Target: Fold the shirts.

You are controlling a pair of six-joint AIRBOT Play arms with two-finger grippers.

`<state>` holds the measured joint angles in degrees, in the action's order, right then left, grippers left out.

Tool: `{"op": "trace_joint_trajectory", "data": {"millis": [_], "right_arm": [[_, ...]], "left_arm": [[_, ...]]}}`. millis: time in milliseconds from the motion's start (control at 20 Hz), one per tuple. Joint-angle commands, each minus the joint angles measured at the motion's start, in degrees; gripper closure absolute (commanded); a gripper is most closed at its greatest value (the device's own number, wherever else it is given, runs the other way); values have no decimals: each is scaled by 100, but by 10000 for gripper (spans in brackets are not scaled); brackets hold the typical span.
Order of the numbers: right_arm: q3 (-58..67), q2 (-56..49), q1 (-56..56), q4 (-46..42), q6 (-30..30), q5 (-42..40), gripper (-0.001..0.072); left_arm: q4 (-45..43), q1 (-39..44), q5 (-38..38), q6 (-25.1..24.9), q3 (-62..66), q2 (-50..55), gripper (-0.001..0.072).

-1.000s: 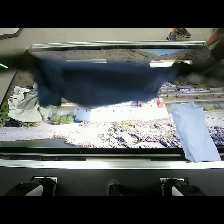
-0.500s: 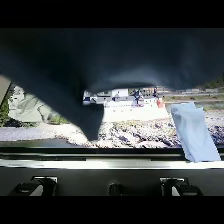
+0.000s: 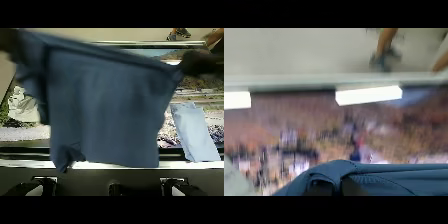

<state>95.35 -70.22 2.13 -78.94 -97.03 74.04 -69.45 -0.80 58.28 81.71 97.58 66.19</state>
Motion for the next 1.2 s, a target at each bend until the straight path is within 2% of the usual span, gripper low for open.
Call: {"op": "trace_joint_trajectory", "data": {"millis": [0,200,350,400,450,500,550,600,650,750,850,900,1000,1150], "right_arm": [[-168,-1674,7,-37,13,-273,671],[-168,-2684,4,166,-833,-442,671],[-168,-2900,4,752,-931,-597,671],[-157,-2894,7,841,-931,-675,670],[-144,-2855,7,876,-929,-754,617],[-105,-2765,59,890,-907,-638,404],[-42,-2634,153,872,-693,-415,188],[-15,-2457,289,870,-317,-118,141],[-15,-2291,490,839,-72,289,139],[-42,-2138,907,774,48,1397,159],[-332,-2087,1132,754,275,2164,159],[-608,-2015,1126,706,367,2354,159],[-1373,-1755,1078,691,431,2212,159],[-2332,-1445,1078,894,452,1829,159]], "left_arm": [[116,-7,-184,-92,-835,1305,677],[763,-7,81,-72,-892,2691,677],[1294,-7,374,-70,-890,3130,674],[1366,-11,413,-70,-887,3150,601],[1353,-42,507,-70,-841,3126,415],[1344,-144,761,-70,-708,3101,212],[1259,-317,1156,-70,-503,3073,178],[1088,-516,1563,-68,-321,3025,183],[876,-750,1930,-61,-247,2935,185],[428,-1246,2498,319,-431,2717,216],[247,-1620,2682,173,-1209,2409,227],[221,-1788,2673,33,-1775,2221,289],[267,-2087,2492,-313,-2988,1899,306],[638,-2406,2166,-837,-4015,1834,302]]}}
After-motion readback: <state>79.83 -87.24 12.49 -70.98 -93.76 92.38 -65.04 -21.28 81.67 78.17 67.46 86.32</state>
